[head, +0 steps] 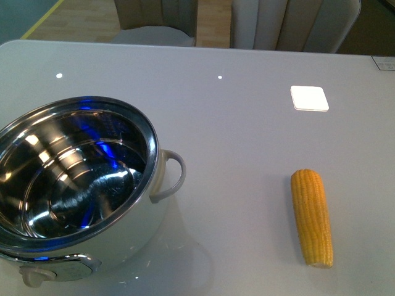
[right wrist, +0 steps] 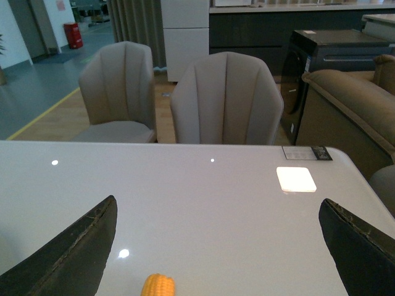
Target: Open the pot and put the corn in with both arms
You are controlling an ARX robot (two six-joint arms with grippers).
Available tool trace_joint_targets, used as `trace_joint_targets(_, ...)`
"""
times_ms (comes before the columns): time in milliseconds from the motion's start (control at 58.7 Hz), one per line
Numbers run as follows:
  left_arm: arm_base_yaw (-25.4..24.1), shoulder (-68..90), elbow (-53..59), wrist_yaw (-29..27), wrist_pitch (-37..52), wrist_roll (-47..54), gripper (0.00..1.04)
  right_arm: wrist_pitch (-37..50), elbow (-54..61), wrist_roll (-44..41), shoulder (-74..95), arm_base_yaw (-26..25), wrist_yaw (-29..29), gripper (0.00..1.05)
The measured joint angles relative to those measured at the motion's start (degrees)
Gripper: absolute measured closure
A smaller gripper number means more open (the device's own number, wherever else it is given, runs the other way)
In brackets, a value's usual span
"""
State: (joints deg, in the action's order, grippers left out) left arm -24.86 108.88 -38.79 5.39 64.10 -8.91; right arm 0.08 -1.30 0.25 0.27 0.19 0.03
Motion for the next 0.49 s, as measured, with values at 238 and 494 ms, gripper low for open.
trace_joint_targets(238,3.2,-17.9,13.2,-0.8,-1.7,-4.1,0.07,0.0,0.0,0.0,0.0,0.0,0.0,0.09)
trace_joint_targets(494,5.4,-32.1,22.6,0.4,-6.9,-4.6,0.07,0.0,0.0,0.0,0.0,0.0,0.0,0.09)
